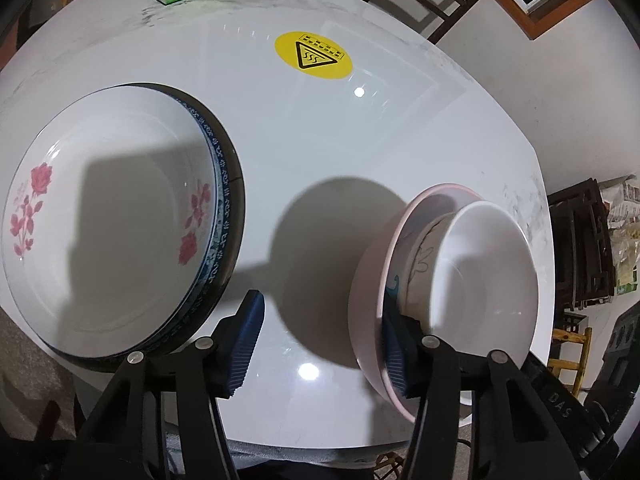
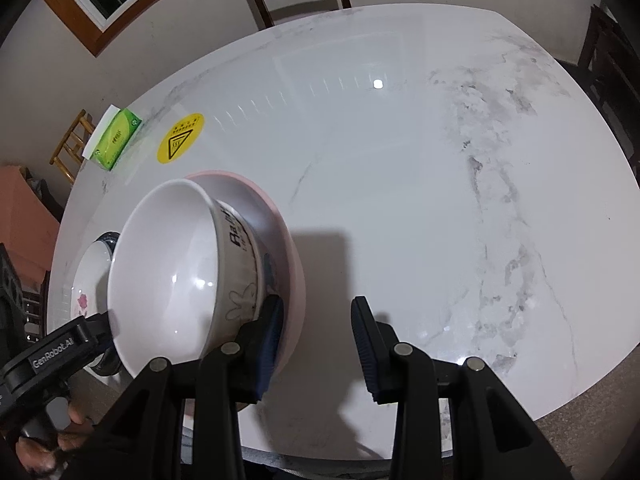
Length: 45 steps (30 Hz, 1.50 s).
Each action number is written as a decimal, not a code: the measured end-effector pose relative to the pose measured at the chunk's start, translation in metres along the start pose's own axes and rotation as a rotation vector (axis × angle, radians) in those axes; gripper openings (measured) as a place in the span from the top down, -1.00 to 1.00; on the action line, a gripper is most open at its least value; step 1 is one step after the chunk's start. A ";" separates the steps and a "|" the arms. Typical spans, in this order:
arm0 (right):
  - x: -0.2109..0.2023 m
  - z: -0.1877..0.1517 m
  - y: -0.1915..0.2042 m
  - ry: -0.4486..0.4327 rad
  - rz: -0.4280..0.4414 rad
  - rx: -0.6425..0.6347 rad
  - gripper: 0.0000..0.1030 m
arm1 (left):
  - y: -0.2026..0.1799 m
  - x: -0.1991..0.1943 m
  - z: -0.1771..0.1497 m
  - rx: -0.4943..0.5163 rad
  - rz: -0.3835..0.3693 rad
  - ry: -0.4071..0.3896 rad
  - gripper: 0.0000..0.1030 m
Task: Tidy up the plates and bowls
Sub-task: 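Lift the pink bowl with its nested bowls using the left gripper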
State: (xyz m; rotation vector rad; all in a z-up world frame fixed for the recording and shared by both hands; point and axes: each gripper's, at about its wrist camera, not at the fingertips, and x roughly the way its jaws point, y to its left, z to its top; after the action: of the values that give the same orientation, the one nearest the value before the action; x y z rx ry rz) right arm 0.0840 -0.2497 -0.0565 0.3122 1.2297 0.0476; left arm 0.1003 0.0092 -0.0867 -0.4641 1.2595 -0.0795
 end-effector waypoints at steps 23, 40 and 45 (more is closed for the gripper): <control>0.000 0.001 0.010 -0.040 -0.041 -0.048 0.31 | -0.026 -0.003 0.002 0.141 -0.022 -0.089 0.87; -0.002 -0.004 0.014 -0.086 -0.007 -0.041 0.67 | -0.028 -0.005 -0.003 0.164 -0.015 -0.121 0.88; -0.001 -0.003 0.015 -0.088 0.001 -0.034 0.74 | -0.029 -0.005 -0.003 0.168 -0.012 -0.122 0.88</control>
State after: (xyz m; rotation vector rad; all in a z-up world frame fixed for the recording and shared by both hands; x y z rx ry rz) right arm 0.0827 -0.2354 -0.0523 0.2826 1.1407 0.0547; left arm 0.1017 -0.0165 -0.0719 -0.3269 1.1196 -0.1637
